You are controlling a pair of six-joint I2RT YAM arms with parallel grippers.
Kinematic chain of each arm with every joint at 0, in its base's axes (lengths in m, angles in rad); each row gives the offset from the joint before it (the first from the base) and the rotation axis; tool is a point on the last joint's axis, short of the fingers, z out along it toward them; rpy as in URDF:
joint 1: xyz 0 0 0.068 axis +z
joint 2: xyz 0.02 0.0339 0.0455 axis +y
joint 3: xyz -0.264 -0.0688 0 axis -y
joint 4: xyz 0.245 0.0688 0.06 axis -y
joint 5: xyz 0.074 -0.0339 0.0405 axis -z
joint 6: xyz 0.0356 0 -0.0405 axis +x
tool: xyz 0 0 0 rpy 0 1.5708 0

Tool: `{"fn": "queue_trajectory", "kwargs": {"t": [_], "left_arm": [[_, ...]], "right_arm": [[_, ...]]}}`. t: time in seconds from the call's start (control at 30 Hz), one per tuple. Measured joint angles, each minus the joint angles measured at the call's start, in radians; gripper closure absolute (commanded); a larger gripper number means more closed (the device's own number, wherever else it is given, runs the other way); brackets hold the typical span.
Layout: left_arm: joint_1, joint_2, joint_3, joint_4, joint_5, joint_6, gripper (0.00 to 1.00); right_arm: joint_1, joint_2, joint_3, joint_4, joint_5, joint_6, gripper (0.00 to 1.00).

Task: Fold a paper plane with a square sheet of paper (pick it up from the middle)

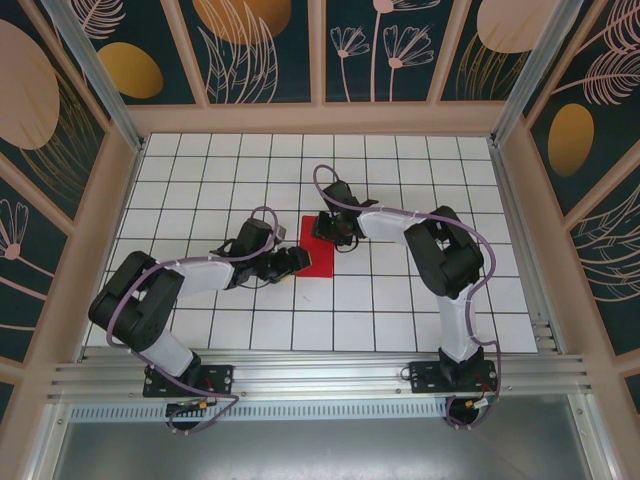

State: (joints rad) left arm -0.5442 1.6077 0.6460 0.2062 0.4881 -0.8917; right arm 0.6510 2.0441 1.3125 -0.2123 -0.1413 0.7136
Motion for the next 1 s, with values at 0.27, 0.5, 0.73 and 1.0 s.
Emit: {"fn": "queue_trajectory", "kwargs": {"t": [0.27, 0.5, 0.73, 1.0], "left_arm": [[-0.012, 0.025, 0.038, -0.066, -0.034, 0.022, 0.35], [-0.024, 0.043, 0.076, -0.118, -0.063, 0.042, 0.36], [-0.034, 0.062, 0.112, -0.159, -0.078, 0.068, 0.41], [-0.038, 0.080, 0.128, -0.162, -0.069, 0.076, 0.39]], "right_arm": [[-0.003, 0.000, -0.006, 0.010, -0.008, 0.000, 0.62], [-0.003, -0.003, -0.014, 0.023, -0.007, 0.000, 0.62], [-0.003, -0.005, -0.020, 0.031, -0.008, 0.000, 0.62], [-0.003, -0.009, -0.032, 0.049, -0.007, 0.000, 0.62]]}}
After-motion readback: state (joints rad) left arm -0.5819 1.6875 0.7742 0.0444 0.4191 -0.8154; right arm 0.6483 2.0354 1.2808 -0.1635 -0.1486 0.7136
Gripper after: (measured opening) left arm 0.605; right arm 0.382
